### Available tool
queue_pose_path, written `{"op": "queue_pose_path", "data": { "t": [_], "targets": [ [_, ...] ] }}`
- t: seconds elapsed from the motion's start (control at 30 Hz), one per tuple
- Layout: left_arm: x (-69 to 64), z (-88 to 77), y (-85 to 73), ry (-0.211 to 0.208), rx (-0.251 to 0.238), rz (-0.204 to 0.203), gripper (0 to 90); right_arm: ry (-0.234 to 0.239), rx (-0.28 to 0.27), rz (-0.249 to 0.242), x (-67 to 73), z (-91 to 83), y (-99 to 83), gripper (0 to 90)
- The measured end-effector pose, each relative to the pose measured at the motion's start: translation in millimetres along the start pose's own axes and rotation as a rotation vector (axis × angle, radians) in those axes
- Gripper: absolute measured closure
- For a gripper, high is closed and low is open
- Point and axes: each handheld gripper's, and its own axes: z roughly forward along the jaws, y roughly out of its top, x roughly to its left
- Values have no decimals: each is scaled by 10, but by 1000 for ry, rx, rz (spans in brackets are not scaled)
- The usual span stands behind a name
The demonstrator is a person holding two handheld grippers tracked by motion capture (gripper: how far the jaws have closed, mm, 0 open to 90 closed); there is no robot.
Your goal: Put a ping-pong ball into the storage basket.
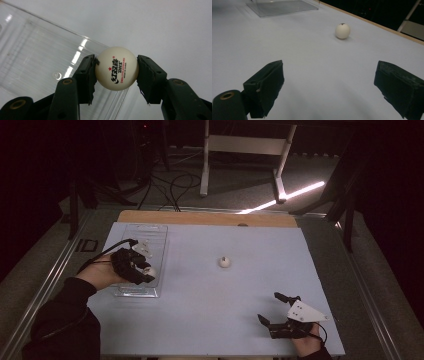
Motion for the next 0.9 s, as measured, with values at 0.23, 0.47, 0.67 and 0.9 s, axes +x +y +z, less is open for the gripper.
{"op": "queue_pose_path", "data": {
  "t": [0.23, 0.47, 0.67, 0.9],
  "targets": [
    [52, 99, -32, -3, 7, -40, 519, 2, 2, 2, 6, 1, 2, 89],
    [95, 189, -63, 10, 24, -66, 519, 5, 3, 3, 5, 0, 2, 89],
    [100, 249, -71, 7, 30, -59, 520, 4, 7, 1, 8, -1, 2, 89],
    [118, 319, -73, 8, 36, -69, 519, 4, 7, 0, 10, 1, 2, 89]
  ]
}}
